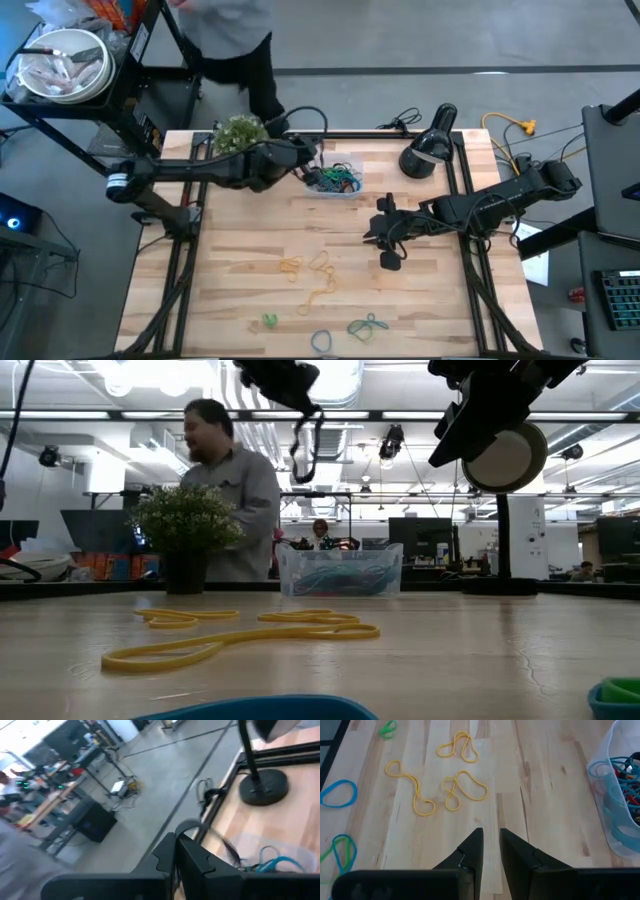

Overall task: Pick and place rubber bands into bin
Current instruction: Put the black rubberband into the transparent bin

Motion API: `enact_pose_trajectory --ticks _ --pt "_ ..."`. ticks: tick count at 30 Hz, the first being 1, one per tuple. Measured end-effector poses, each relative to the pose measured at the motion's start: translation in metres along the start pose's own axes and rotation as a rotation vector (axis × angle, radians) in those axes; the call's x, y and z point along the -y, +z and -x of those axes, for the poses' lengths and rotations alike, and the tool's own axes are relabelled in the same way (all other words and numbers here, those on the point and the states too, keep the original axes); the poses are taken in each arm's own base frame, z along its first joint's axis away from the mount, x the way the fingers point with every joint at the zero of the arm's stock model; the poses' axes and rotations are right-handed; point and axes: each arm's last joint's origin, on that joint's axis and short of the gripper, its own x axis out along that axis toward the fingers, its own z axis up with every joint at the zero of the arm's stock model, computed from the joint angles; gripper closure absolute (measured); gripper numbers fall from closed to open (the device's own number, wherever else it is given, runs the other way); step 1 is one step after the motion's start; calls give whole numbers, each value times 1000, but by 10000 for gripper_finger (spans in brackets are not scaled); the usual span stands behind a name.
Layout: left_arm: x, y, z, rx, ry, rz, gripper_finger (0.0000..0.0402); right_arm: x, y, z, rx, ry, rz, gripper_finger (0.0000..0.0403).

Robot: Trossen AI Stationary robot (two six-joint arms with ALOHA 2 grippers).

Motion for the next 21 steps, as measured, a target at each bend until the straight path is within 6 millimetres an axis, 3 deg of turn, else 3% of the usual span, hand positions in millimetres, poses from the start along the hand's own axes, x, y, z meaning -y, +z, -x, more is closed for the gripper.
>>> enact_pose_trajectory --ticks 12,21 --pt "44 -35 -73 -119 -97 -77 402 0 0 0 0 0 -30 344" --pt "63 -55 -93 -184 -148 -121 402 0 0 0 -2 0 -46 344"
